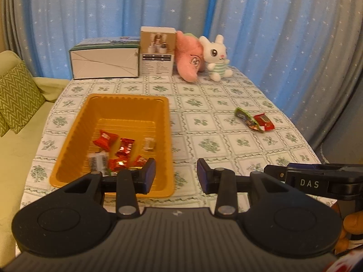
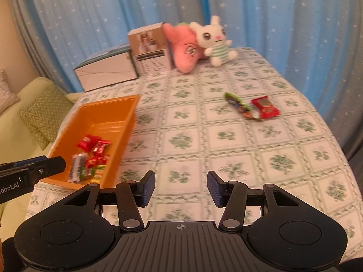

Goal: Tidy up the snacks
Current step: 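Move both tools away from the tray toward the remaining candies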

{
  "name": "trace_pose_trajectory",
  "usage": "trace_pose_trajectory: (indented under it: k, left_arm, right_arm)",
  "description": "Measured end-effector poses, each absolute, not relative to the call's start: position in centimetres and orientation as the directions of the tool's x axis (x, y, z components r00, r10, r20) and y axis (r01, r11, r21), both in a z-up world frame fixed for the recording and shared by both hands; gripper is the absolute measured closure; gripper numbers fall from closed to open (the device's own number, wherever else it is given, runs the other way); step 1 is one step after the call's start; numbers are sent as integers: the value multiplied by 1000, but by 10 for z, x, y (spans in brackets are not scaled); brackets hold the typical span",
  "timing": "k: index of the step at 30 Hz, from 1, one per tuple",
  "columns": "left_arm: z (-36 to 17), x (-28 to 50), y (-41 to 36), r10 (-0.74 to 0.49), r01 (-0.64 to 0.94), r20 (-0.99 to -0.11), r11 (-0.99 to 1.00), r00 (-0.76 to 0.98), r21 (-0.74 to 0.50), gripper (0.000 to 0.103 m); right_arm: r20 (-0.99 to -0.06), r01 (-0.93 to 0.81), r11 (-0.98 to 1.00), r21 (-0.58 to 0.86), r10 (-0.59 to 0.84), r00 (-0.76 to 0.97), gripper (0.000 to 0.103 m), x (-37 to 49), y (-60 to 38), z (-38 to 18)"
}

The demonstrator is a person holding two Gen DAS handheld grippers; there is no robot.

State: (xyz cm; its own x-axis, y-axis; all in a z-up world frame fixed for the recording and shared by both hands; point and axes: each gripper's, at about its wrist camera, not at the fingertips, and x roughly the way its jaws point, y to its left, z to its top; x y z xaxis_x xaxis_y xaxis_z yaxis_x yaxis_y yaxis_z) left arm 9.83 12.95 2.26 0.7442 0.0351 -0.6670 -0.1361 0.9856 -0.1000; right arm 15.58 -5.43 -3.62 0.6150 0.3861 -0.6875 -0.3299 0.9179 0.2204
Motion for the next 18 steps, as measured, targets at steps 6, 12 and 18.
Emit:
trace_pose_trajectory:
  k: [6,12,18]
  left_arm:
    - [22,103,105,5,-100,-668,989,744,-105,68]
    - [19,109,85,-33,-64,-672,991,740,-119,68]
    - [17,116,68,-63,-35,-676,991,734,-131,68]
  right_arm:
    - [-689,-291,934,209,352,633,52,153,-80,-34]
    - [-691,-258,944,207,328,645,52,150,-100,-34]
    - [-690,-226,953,201,302,658,52,151,-118,-33]
